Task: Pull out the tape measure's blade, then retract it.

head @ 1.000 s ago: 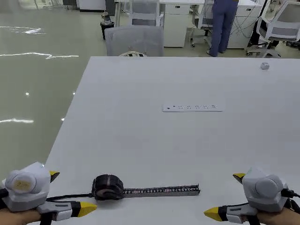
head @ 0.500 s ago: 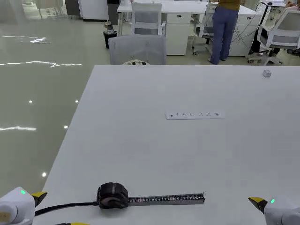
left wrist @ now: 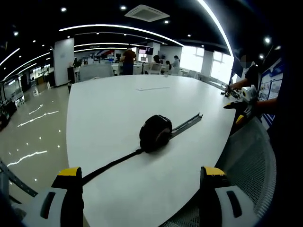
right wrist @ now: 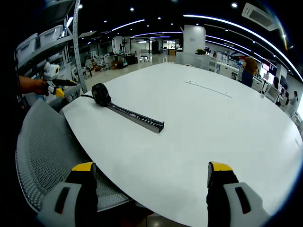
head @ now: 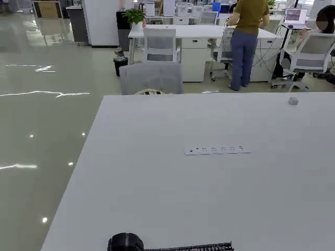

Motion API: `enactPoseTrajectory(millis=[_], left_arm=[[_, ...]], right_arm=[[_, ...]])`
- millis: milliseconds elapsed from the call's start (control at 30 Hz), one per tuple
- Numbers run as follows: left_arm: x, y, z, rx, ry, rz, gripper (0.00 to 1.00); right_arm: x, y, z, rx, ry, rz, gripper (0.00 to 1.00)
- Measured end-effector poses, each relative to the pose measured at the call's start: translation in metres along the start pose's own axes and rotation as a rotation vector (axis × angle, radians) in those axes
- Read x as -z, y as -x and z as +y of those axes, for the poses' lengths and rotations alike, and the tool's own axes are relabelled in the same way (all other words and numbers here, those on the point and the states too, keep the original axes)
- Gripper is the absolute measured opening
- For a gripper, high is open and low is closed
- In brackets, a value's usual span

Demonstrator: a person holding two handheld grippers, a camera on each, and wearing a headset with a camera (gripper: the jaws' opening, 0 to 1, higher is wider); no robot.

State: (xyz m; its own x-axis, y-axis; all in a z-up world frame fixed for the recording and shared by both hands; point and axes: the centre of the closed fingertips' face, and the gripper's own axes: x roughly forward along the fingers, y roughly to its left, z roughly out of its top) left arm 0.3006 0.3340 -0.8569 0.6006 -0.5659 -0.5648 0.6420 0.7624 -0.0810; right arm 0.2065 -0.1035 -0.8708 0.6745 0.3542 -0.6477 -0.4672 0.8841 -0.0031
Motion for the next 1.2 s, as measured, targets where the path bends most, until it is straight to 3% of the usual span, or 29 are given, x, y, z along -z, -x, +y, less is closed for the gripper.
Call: enactPoseTrajectory(millis=[400, 833, 1200], left_arm=[[-0.009, -0.002, -0.001, -0.006, -0.015, -0.011, 1.0], [-0.011, 0.002, 0.001, 0.003, -0.045, 0.009, 1.0], [-0.025, 0.004, 0.018, -0.039, -0.021, -0.029, 1.0]], right_arm=[[-0.002, 0.005, -0.003, 0.007, 0.017, 0.011, 1.0], [0.002, 0.007, -0.012, 0.026, 0.007, 0.019, 1.0], [0.0, 0.008, -0.014, 0.025, 0.002, -0.022, 1.0]])
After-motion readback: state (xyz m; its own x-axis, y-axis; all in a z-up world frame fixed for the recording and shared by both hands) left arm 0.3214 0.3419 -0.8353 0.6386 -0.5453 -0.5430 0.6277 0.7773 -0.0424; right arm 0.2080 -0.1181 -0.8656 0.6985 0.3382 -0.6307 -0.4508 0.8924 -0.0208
